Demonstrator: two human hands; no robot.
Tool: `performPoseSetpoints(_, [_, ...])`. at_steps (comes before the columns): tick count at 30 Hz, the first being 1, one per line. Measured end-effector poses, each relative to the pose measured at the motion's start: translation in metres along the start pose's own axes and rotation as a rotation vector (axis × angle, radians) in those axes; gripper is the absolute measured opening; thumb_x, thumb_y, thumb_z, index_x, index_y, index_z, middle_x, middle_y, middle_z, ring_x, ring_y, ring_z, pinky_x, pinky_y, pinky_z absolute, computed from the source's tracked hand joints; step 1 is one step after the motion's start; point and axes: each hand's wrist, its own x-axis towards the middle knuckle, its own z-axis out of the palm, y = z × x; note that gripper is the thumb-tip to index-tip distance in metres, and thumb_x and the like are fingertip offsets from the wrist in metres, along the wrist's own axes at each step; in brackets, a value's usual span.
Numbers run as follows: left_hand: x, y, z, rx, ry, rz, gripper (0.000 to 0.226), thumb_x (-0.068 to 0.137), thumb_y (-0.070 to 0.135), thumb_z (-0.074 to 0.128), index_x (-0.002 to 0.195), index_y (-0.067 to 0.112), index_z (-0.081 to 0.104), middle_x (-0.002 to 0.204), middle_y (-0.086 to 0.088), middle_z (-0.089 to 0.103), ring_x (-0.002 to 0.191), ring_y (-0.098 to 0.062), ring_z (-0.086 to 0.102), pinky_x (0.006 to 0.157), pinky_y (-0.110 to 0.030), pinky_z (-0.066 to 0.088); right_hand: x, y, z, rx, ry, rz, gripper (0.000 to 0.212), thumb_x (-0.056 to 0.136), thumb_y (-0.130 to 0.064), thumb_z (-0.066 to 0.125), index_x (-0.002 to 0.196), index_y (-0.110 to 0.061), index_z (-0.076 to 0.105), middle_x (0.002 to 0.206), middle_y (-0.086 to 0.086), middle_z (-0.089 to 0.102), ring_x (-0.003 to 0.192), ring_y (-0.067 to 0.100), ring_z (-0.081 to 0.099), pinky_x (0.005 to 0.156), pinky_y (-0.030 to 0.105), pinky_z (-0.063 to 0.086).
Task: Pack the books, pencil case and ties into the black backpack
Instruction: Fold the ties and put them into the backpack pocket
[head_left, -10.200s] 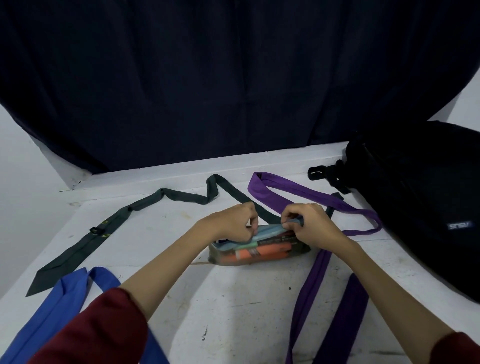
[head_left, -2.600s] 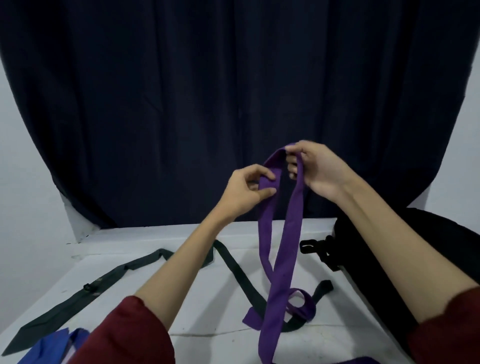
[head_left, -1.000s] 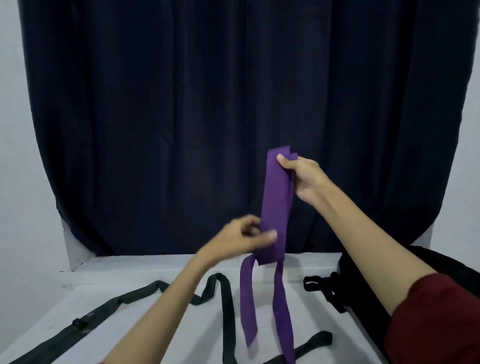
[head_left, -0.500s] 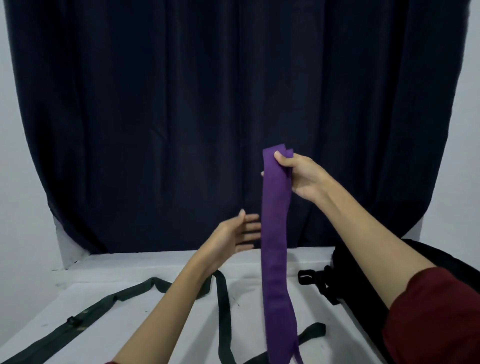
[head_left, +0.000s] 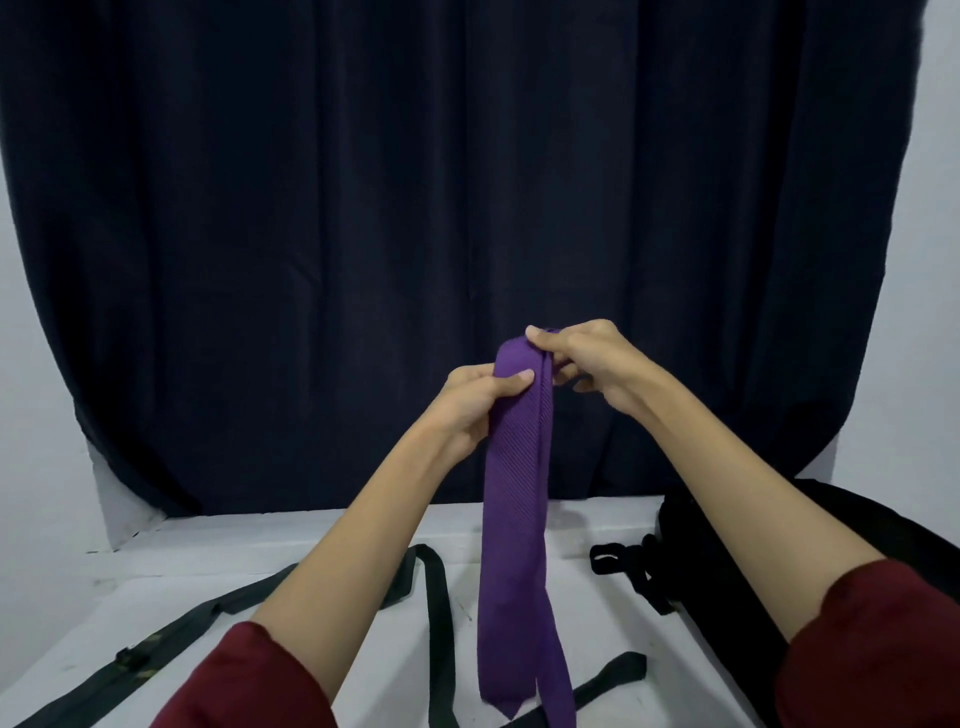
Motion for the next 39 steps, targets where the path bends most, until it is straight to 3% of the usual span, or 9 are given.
performPoseSetpoints(4, [0.002, 0.005, 0.003, -0.143, 0.133, -0.033, 0.011, 0.085, 0.002, 0.064, 0.096, 0.002, 0.068, 0.080, -0.007, 0.069, 0.072, -0.016, 0.066, 0.062, -0.024, 0.057, -0.008, 0.011, 0.004, 0.020, 0.282, -0.140, 0.032, 0.081, -0.037, 0.072, 0.072, -0.010, 0.056, 0.064, -0.002, 0.056, 0.053, 0.009, 0.049, 0.056, 0.022, 0.042])
performPoseSetpoints(8, [0.005, 0.012, 0.002, -0.351, 0.185, -0.151, 0.010, 0.089, 0.003, 0.060, 0.097, -0.003, 0.062, 0.087, -0.014, 0.064, 0.074, -0.022, 0.063, 0.059, -0.029, 0.058, -0.017, 0.016, 0.016, -0.191, 0.032, -0.158, 0.037, 0.075, -0.040, 0.077, 0.073, -0.005, 0.065, 0.064, 0.000, 0.063, 0.056, 0.008, 0.055, 0.059, 0.021, 0.047])
performPoseSetpoints(11, [0.000, 0.017, 0.003, -0.536, 0.132, -0.223, 0.025, 0.094, 0.014, 0.053, 0.109, -0.006, 0.055, 0.098, -0.017, 0.061, 0.082, -0.025, 0.062, 0.072, -0.034, 0.055, -0.011, 0.022, 0.024, -0.287, 0.097, -0.145, 0.045, 0.073, -0.043, 0.078, 0.085, -0.002, 0.065, 0.077, 0.000, 0.065, 0.074, 0.010, 0.059, 0.070, 0.027, 0.048])
performPoseSetpoints(16, [-0.002, 0.021, 0.000, -0.447, -0.053, -0.172, 0.054, 0.095, 0.040, 0.048, 0.131, -0.001, 0.050, 0.118, -0.011, 0.058, 0.092, -0.026, 0.061, 0.090, -0.044, 0.050, -0.007, 0.019, 0.023, -0.013, -0.049, -0.066, 0.020, 0.084, -0.021, 0.071, 0.077, -0.010, 0.056, 0.070, -0.004, 0.058, 0.066, 0.008, 0.053, 0.062, 0.021, 0.043])
performPoseSetpoints(20, [-0.002, 0.018, -0.005, -0.197, -0.061, -0.138, 0.055, 0.089, 0.060, 0.045, 0.118, 0.016, 0.060, 0.110, -0.008, 0.065, 0.103, -0.029, 0.063, 0.094, -0.046, 0.049, 0.000, 0.015, 0.015, 0.247, -0.104, -0.057, 0.021, 0.091, -0.016, 0.061, 0.072, -0.016, 0.051, 0.074, -0.002, 0.061, 0.069, 0.011, 0.057, 0.065, 0.026, 0.047])
performPoseSetpoints(24, [0.002, 0.016, -0.019, -0.267, -0.053, -0.137, 0.077, 0.084, 0.033, 0.066, 0.149, 0.027, 0.025, 0.106, -0.011, 0.068, 0.096, -0.030, 0.067, 0.076, -0.043, 0.057, 0.003, 0.020, -0.001, 0.309, -0.039, -0.009, 0.021, 0.091, -0.011, 0.060, 0.073, -0.016, 0.051, 0.074, 0.001, 0.058, 0.068, 0.016, 0.053, 0.062, 0.029, 0.047])
performPoseSetpoints(27, [0.008, 0.025, -0.028, -0.294, -0.032, -0.036, 0.087, 0.092, 0.010, 0.056, 0.148, 0.044, -0.001, 0.121, -0.014, 0.060, 0.107, -0.031, 0.058, 0.086, -0.048, 0.054, -0.003, 0.033, -0.014, 0.235, -0.150, 0.042, 0.010, 0.090, -0.008, 0.060, 0.081, -0.013, 0.062, 0.075, 0.002, 0.062, 0.069, 0.017, 0.053, 0.066, 0.030, 0.047])
performPoseSetpoints(35, [0.014, 0.050, -0.017, -0.270, 0.017, 0.080, 0.053, 0.098, -0.007, 0.031, 0.140, 0.024, 0.041, 0.104, -0.003, 0.062, 0.087, -0.018, 0.064, 0.061, -0.032, 0.059, -0.018, 0.045, -0.020, 0.102, -0.300, 0.061, 0.024, 0.086, -0.014, 0.065, 0.064, -0.019, 0.058, 0.067, -0.009, 0.063, 0.071, 0.008, 0.057, 0.072, 0.026, 0.043])
performPoseSetpoints(39, [0.017, 0.053, -0.002, -0.230, 0.050, 0.147, 0.040, 0.099, -0.006, 0.030, 0.131, 0.011, 0.048, 0.100, -0.004, 0.062, 0.086, -0.015, 0.063, 0.060, -0.025, 0.058, -0.021, 0.044, -0.001, 0.403, -0.383, 0.059, 0.014, 0.082, -0.016, 0.067, 0.096, -0.013, 0.065, 0.089, 0.000, 0.070, 0.082, 0.016, 0.066, 0.081, 0.031, 0.052])
